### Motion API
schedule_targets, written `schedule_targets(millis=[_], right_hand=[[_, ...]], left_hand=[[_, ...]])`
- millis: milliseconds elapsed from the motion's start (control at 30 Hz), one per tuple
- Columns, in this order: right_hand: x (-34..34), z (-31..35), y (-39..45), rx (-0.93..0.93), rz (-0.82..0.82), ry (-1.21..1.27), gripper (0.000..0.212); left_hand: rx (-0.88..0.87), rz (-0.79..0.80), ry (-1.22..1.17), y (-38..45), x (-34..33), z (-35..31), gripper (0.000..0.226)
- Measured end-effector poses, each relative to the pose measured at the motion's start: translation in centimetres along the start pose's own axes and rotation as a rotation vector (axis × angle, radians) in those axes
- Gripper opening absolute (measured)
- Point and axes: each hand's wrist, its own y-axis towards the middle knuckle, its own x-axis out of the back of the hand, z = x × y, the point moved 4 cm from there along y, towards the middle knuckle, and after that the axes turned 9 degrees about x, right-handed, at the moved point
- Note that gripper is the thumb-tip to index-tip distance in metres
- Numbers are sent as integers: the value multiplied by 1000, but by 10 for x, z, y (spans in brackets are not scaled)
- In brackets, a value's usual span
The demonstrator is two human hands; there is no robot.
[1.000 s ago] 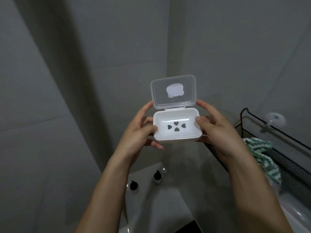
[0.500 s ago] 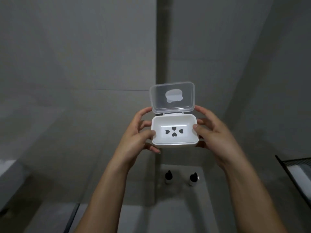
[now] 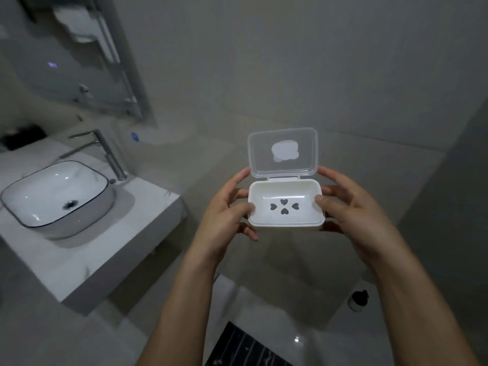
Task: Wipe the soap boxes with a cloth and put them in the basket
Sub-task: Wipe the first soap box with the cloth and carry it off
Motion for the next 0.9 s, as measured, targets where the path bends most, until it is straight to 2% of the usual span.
schedule_targets(millis=[333, 500, 900], right_hand=[[-174, -24, 34, -19, 269, 51, 51], [-263, -31, 38, -34, 452, 93, 50], [-450, -42, 51, -10, 887, 147, 51]], left_hand=[[23, -322, 1, -45, 163, 7, 67], [45, -517, -33, -81, 234, 16, 67], [42, -948, -101, -153, 353, 29, 67]])
